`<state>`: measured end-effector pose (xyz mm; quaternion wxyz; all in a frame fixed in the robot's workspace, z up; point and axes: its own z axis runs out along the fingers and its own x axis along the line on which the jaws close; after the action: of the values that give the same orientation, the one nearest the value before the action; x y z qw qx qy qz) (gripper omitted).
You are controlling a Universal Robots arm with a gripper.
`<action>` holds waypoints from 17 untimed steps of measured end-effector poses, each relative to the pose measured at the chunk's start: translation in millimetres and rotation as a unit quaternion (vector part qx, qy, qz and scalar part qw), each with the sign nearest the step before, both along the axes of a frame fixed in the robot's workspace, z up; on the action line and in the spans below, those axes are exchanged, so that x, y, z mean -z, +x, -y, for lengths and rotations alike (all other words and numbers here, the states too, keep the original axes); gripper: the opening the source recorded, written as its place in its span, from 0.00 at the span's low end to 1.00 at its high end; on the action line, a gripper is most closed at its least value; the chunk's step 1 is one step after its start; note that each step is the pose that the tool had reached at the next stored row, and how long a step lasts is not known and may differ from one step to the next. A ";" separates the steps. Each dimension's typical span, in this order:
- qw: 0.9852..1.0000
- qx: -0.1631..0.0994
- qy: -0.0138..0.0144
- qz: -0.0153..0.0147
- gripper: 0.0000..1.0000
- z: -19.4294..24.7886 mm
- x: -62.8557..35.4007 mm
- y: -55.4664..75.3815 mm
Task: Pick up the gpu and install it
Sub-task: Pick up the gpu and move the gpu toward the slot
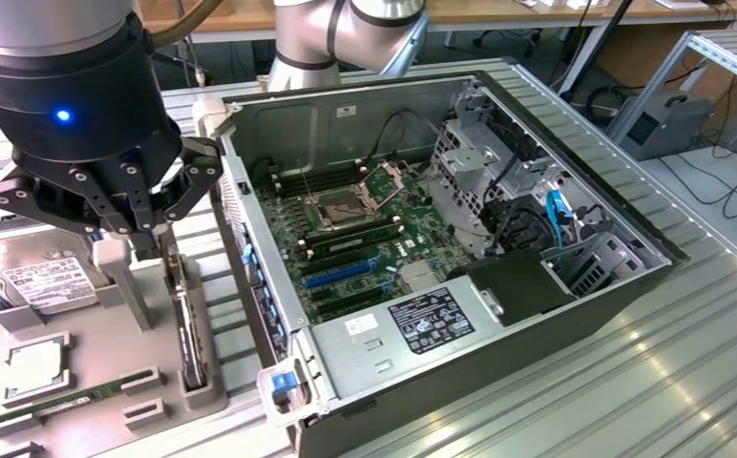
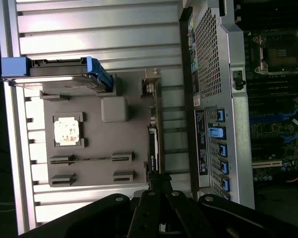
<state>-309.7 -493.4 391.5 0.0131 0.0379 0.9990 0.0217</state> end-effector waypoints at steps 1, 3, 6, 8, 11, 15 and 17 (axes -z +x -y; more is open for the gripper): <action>1.000 0.000 0.000 0.000 0.11 0.0 0.0 0.0; 1.000 0.000 0.000 0.000 0.11 0.0 0.0 0.0; 1.000 0.000 0.000 0.000 0.11 0.0 0.0 0.0; 1.000 0.000 0.000 0.000 0.11 2.3 0.0 0.0; 1.000 0.000 0.000 0.000 0.11 3.1 0.0 0.0; 1.000 0.000 0.000 0.000 0.11 3.2 0.0 0.0; 1.000 0.000 0.000 0.000 0.11 3.2 0.0 0.0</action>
<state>-309.7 -496.6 391.5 0.0131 0.0379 0.9990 0.0217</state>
